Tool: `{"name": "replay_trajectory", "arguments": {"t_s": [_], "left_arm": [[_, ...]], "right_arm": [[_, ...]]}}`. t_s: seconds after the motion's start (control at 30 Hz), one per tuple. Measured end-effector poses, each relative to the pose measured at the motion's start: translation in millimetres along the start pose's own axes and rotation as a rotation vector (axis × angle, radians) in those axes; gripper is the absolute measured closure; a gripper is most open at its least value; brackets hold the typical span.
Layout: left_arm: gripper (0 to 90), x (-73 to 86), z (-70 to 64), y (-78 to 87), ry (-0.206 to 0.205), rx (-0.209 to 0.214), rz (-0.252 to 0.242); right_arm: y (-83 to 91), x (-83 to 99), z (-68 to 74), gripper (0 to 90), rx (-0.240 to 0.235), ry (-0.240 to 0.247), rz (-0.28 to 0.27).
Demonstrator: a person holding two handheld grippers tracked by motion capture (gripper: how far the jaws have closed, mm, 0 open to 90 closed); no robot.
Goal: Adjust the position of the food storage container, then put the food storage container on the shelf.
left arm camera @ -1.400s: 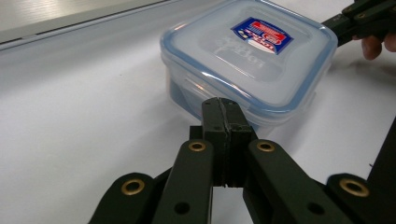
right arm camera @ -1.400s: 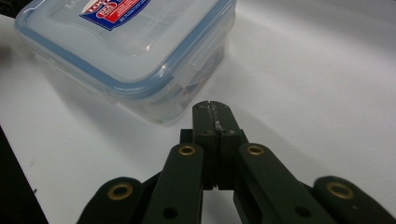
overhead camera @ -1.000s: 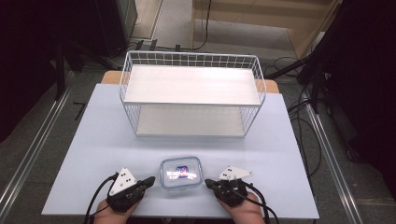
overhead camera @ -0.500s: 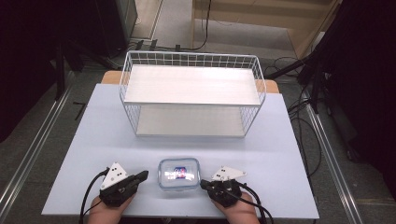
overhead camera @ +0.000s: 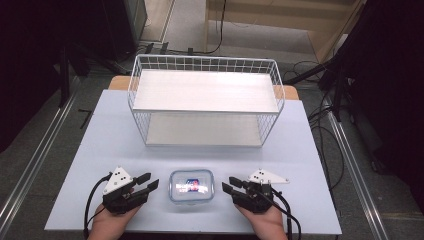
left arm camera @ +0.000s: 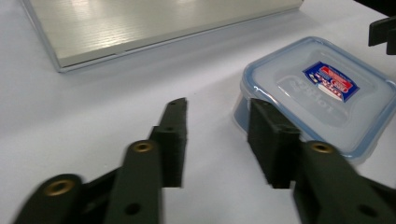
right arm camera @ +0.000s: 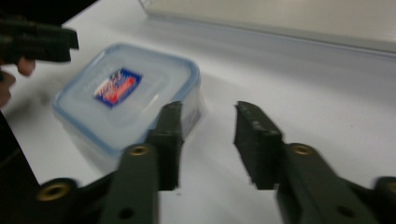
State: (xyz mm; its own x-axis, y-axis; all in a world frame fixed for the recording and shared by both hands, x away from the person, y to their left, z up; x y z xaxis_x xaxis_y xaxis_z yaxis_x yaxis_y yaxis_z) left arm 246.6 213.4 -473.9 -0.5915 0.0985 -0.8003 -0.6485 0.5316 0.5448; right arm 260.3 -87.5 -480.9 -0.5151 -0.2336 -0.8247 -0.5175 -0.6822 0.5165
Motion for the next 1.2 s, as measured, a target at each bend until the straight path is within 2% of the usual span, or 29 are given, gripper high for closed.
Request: {"name": "replay_trajectory", "arguments": {"t_s": [0.03,0.13,0.23,0.37,0.47,0.57,0.7,0.73,0.8,0.87,0.93,1.0,1.07,1.13,1.2], "left_arm": [[51.7,-1.0,0.7,0.6,0.008,-0.004,-0.003],[38.8,-3.8,2.3,2.1,0.037,-0.002,-0.013],[25.7,-4.4,3.1,1.4,0.068,0.011,-0.001],[19.5,-6.0,0.3,-1.3,0.099,0.043,0.009],[16.5,-3.6,-5.1,-6.1,0.126,0.083,0.041],[16.3,0.4,-10.4,-9.4,0.162,0.127,0.064],[17.3,6.1,-16.3,-16.9,0.202,0.183,0.111],[17.8,7.1,-18.6,-20.2,0.218,0.215,0.126],[21.0,8.0,-22.3,-24.0,0.241,0.246,0.135],[21.6,9.6,-27.0,-28.5,0.232,0.261,0.149],[22.8,10.0,-28.7,-32.7,0.244,0.275,0.16],[25.6,9.8,-29.3,-36.5,0.25,0.287,0.163],[26.1,10.7,-30.4,-39.4,0.259,0.297,0.166],[28.6,11.6,-32.9,-39.9,0.271,0.324,0.174],[29.2,11.8,-33.7,-40.0,0.272,0.317,0.178]], "right_arm": [[-0.8,-2.8,-0.5,52.3,-0.001,-0.019,-0.009],[-5.5,-10.8,-0.4,42.4,0.012,-0.045,-0.034],[-11.5,-19.0,5.6,35.4,-0.023,-0.063,-0.051],[-18.2,-23.9,12.2,29.8,-0.063,-0.091,-0.051],[-21.5,-23.2,16.7,29.1,-0.076,-0.084,-0.041],[-23.9,-19.5,20.0,29.1,-0.084,-0.072,-0.024],[-29.2,-13.4,24.0,28.6,-0.12,-0.089,0.006],[-30.7,-12.0,24.3,28.5,-0.124,-0.093,0.014],[-34.3,-6.6,24.7,28.3,-0.138,-0.112,0.038],[-35.4,-2.9,24.3,28.5,-0.143,-0.131,0.049],[-36.0,-0.5,21.8,28.6,-0.149,-0.156,0.052],[-39.0,3.4,19.6,28.0,-0.18,-0.196,0.071],[-40.1,4.5,19.2,28.0,-0.185,-0.204,0.077],[-42.3,7.6,18.6,28.0,-0.194,-0.219,0.085],[-42.8,8.5,19.3,28.9,-0.209,-0.226,0.092]]}}
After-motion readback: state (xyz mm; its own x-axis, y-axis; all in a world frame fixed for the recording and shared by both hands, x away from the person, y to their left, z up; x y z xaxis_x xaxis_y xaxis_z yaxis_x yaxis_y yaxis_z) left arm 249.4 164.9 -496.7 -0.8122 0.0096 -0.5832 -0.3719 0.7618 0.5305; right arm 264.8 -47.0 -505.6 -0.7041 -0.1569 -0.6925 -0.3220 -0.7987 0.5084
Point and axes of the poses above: each handheld gripper's, and its own axes: y roughly backward along the jaws, x roughly out of its underside, z roughly to its left, the point moved 6 cm from there along -y, roughly forward along the jaws, and after that the axes turned 7 degrees about y, right-handed, at the moved point
